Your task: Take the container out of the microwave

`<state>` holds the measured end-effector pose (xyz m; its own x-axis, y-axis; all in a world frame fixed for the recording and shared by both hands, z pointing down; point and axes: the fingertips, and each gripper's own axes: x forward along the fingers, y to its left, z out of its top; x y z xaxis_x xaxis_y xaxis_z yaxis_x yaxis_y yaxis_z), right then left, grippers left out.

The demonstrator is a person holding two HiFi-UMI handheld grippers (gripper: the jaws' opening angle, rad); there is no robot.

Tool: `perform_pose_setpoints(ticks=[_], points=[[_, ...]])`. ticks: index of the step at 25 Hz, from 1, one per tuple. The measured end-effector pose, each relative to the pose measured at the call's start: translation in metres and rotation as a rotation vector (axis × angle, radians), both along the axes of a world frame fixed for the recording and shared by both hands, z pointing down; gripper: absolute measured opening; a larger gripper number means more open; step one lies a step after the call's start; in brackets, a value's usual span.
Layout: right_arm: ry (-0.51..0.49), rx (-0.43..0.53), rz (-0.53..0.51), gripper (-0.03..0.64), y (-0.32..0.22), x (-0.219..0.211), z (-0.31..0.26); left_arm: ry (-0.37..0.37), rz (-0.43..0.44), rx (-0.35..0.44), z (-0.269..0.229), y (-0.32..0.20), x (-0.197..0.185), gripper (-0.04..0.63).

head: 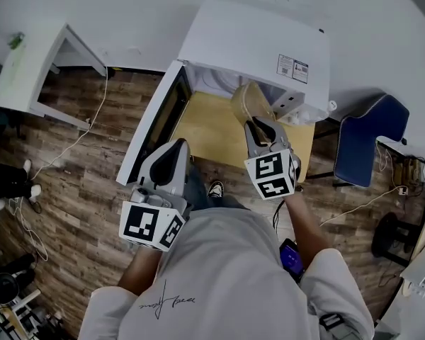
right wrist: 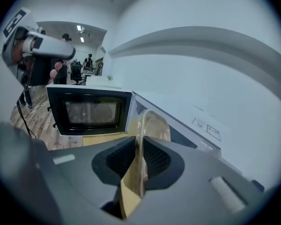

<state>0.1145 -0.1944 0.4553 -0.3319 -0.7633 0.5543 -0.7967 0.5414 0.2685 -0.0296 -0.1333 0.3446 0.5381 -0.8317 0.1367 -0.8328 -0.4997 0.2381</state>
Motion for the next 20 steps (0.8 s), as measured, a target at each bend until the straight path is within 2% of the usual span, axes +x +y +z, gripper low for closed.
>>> perform_pose_setpoints(ticks=[14, 20], points=[[-0.232, 0.133, 0.049, 0.061, 0.028, 0.017, -0.074, 0.009, 0.001, 0.002, -0.003, -0.004, 0.011, -0.002], [-0.262, 0.198, 0.075, 0.06, 0.041, 0.023, -0.095, 0.013, -0.009, 0.011, -0.005, -0.006, 0.01, -0.002]])
